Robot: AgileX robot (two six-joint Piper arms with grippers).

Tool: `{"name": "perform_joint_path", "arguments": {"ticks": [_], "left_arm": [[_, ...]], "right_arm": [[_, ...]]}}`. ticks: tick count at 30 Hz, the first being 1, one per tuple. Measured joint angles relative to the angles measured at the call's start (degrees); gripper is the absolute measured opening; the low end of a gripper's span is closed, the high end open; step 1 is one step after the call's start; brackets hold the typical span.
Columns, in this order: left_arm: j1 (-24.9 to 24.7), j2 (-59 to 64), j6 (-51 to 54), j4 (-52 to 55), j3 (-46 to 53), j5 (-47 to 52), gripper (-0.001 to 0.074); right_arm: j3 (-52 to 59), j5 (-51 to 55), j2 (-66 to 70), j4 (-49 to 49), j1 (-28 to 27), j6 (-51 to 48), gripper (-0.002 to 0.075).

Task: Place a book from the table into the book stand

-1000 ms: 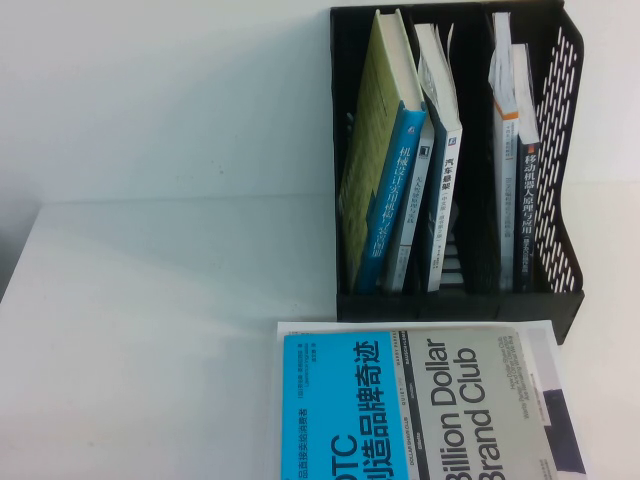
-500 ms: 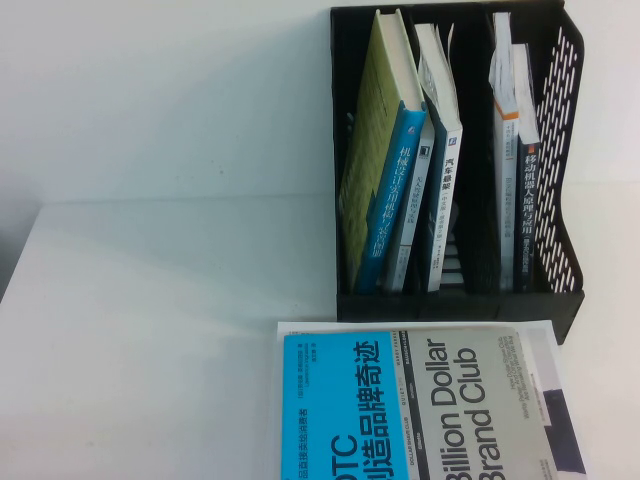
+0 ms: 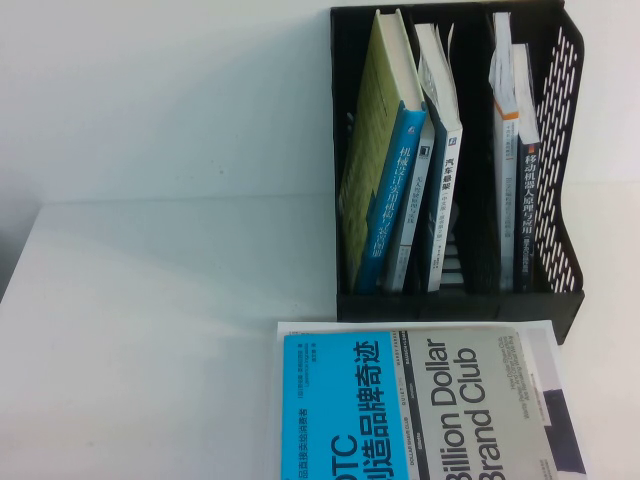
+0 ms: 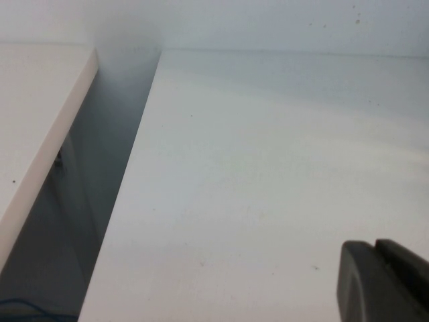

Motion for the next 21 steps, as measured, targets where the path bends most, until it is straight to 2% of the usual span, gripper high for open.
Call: {"name": "perform_joint_path", "arguments": {"ticks": [7,12,21], "left_arm": [[0.0,0.0,0.0,0.0,0.24,-1.74,-0.0004],[0.0,0.0,0.0,0.0,0.6,-6.2,-0.0004],[0.0,0.0,0.0,0.0,0.6,-27.68,-0.0004]], "right_arm": [[0.1,-0.7,0.0,0.0,0.0,0.0,-0.0003],[0.56,-6.73,0.0,-0.02,0.0,0.0,-0.0003],[0.56,-26.91,0.0,-0.02,0.0,0.0,-0.0003]]}}
